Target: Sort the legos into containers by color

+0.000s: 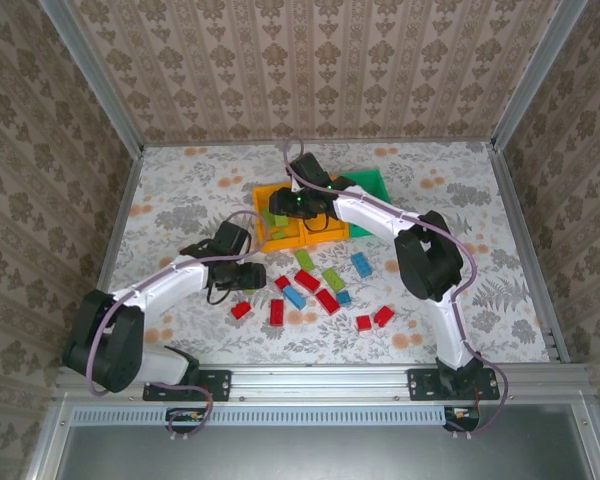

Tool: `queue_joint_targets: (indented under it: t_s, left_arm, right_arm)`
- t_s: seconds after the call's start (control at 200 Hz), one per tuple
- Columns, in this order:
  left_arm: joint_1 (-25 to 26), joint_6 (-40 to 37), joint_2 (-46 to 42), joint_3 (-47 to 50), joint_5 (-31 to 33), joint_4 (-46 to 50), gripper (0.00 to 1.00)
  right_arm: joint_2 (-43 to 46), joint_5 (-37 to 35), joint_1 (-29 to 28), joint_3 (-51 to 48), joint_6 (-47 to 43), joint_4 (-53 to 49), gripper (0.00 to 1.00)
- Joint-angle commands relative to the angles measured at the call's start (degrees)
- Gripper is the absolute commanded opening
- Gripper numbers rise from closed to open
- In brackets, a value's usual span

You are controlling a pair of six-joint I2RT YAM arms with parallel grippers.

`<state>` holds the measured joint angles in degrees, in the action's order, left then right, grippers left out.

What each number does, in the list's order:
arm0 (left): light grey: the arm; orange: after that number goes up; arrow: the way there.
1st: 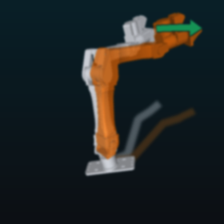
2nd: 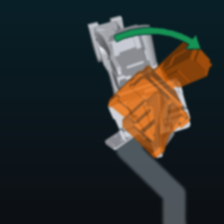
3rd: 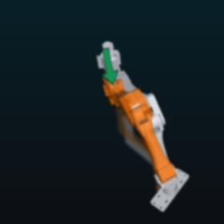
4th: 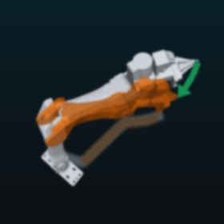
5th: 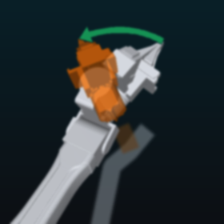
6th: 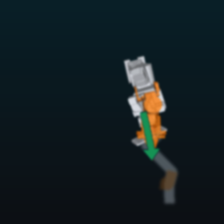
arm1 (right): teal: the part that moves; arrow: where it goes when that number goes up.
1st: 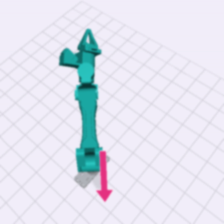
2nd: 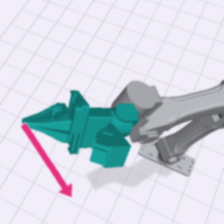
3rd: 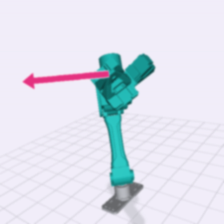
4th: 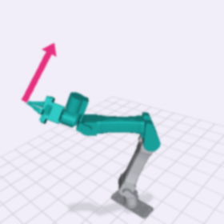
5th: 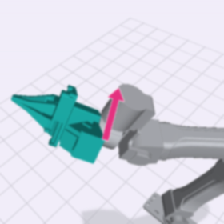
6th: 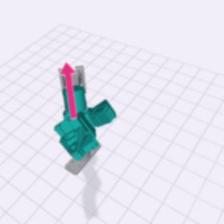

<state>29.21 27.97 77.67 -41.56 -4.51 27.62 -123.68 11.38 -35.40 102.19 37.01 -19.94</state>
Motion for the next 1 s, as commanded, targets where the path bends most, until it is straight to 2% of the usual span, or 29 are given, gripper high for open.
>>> queue_joint_targets:
  t_s: [0.0,0.1,0.335,0.63,0.82,0.995]
  left_arm:
    - [0.3,1.2,1.3,-0.5,-1.5,-0.6,0.66]
    - [0.5,1.2,2.2,-0.3,-1.6,-0.4,0.62]
    - [0.7,1.5,3.1,0.0,-0.9,-1.0,0.49]
    - [0.7,2.0,7.3,-0.4,-1.2,-5.5,0.21]
    - [0.7,1.8,5.4,-2.4,1.0,-4.2,0.18]
    - [0.7,-0.5,3.6,-10.5,2.8,-2.7,0.18]
  right_arm:
    - [0.3,-1.9,0.3,2.2,0.0,-2.4,0.57]
    - [2.0,-2.8,0.3,1.1,-0.2,-2.3,0.63]
    - [9.2,-7.1,0.3,-4.0,-1.0,-1.9,0.7]
    - [19.6,-15.2,1.5,-14.9,-5.6,-4.6,0.77]
    - [25.9,-18.9,4.2,-25.0,-4.9,-4.8,0.8]
    - [30.8,-19.7,5.7,-32.4,-5.4,-4.4,0.77]
